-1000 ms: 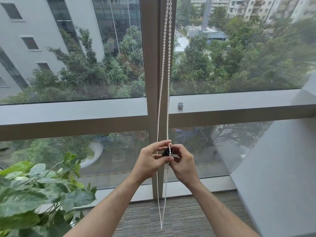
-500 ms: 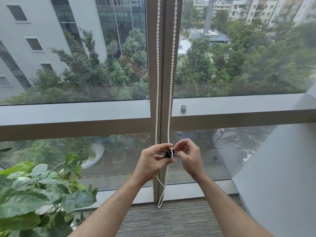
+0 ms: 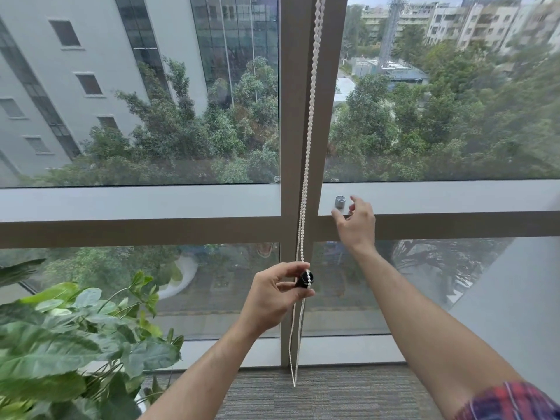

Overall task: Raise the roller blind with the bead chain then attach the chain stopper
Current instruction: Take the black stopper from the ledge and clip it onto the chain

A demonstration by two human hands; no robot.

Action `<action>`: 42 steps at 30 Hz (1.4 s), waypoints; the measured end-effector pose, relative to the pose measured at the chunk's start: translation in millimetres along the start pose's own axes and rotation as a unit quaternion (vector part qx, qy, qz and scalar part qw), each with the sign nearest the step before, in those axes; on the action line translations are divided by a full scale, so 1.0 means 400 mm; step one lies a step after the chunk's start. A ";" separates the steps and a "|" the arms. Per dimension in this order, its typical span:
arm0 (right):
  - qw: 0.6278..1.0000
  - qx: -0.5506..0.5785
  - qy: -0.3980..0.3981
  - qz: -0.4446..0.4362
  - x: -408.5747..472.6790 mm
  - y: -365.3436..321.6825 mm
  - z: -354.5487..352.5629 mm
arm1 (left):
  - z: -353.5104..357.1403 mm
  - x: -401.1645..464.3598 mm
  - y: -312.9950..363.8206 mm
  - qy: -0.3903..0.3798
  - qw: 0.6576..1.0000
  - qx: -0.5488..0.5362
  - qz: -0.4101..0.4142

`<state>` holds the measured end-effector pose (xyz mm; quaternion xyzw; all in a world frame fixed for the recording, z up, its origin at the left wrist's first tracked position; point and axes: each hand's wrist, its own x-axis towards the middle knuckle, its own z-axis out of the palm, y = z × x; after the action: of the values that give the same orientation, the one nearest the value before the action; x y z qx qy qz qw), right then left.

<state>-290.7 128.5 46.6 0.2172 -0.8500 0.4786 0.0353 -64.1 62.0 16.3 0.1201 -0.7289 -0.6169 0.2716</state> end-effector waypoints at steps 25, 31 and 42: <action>0.987 0.148 -0.050 -0.025 -0.130 -0.015 -0.020 | 0.006 -0.007 0.006 0.010 1.000 -0.006 -0.014; 0.946 0.283 -0.151 -0.054 -0.254 -0.025 -0.049 | 0.005 -0.001 0.003 0.017 1.000 -0.010 -0.008; 0.942 0.266 -0.186 -0.087 -0.344 -0.025 -0.097 | 0.006 -0.008 -0.002 0.012 1.000 -0.008 0.010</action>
<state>-168.2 202.2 38.8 0.3769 -0.6610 0.6335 -0.1404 -62.9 65.6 14.6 0.1176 -0.7222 -0.6181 0.2875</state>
